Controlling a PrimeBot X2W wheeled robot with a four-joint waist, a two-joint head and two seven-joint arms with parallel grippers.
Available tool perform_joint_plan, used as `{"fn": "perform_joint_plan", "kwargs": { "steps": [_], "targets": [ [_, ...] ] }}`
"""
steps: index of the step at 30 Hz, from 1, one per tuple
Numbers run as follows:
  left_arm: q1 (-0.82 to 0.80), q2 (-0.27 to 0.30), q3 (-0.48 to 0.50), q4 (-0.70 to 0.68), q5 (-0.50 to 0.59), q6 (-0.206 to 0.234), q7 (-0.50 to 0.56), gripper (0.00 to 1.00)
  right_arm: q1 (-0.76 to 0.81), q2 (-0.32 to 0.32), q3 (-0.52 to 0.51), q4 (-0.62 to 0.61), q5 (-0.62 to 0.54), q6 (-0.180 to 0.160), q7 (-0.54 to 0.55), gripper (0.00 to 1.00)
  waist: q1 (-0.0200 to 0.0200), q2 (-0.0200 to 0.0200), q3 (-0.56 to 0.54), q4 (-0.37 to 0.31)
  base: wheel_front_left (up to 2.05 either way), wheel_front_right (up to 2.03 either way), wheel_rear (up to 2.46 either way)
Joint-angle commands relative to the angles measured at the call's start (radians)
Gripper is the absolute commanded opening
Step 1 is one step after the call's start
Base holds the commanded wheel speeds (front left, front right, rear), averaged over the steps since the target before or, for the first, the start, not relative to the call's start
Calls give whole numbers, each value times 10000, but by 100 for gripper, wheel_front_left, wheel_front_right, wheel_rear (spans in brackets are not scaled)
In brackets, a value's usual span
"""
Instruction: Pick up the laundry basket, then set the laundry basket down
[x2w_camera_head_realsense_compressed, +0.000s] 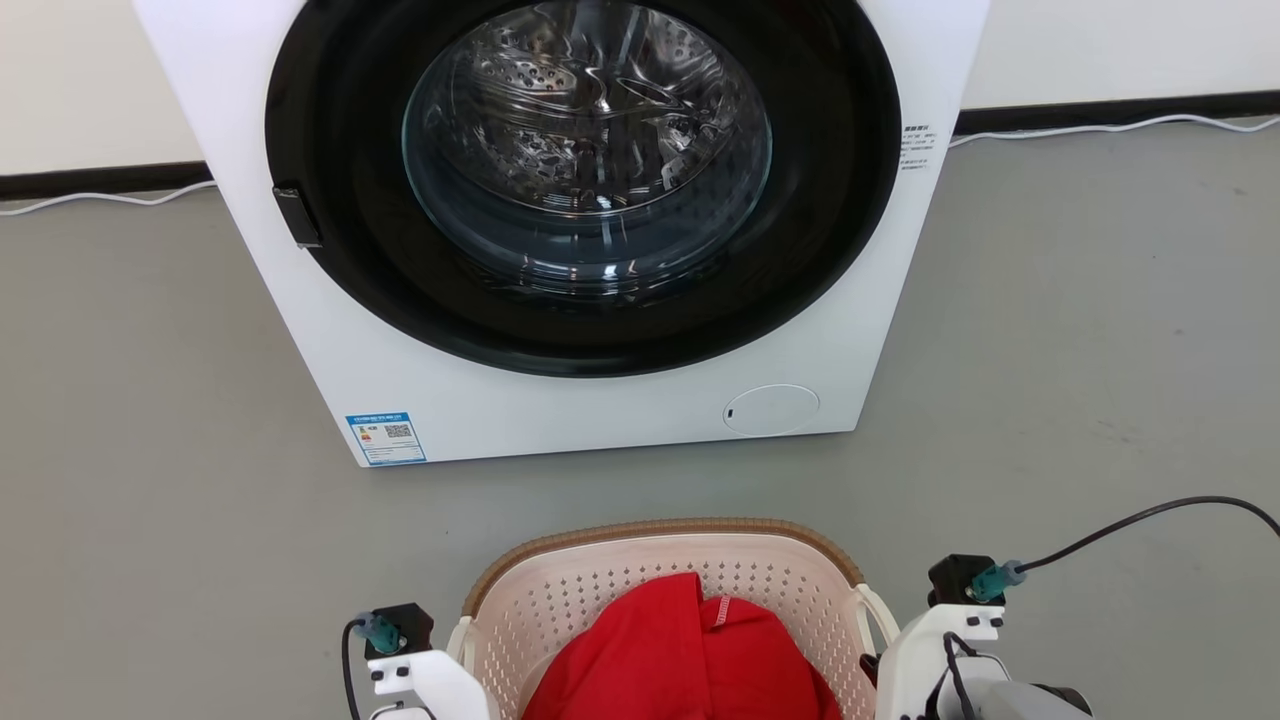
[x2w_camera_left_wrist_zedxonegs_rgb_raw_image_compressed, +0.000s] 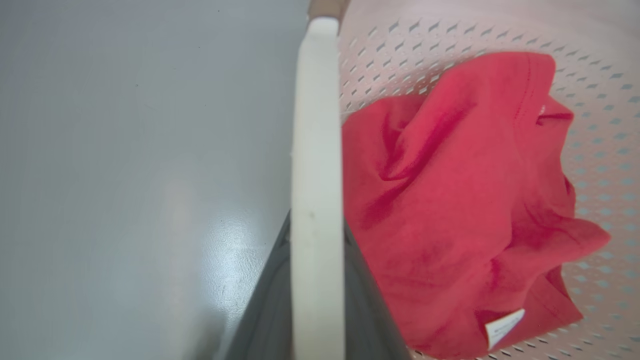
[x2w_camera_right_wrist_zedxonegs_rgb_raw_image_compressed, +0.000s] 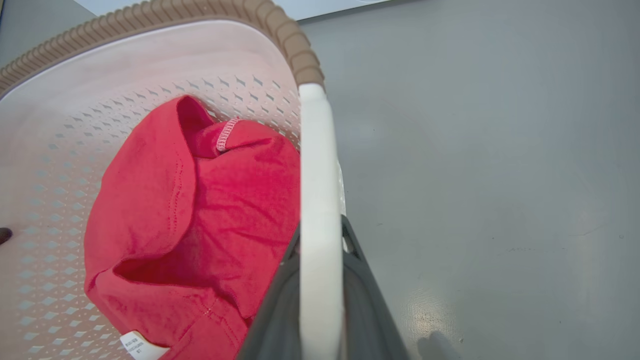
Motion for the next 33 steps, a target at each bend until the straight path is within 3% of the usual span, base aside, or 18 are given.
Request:
{"fn": "perform_joint_plan", "kwargs": {
  "steps": [1,33],
  "targets": [
    [-173,53,199,-318,-169,-20,-47,0,-11,182,103,-165,98,88,-66,0,0,-1,-7,1,0,0,0],
    [-218,53,-543,-275,-994,118,-312,0,-312,94,347,-144,236,88,-277,0,0,-1,4,-117,0,0,0]
  ]
}}
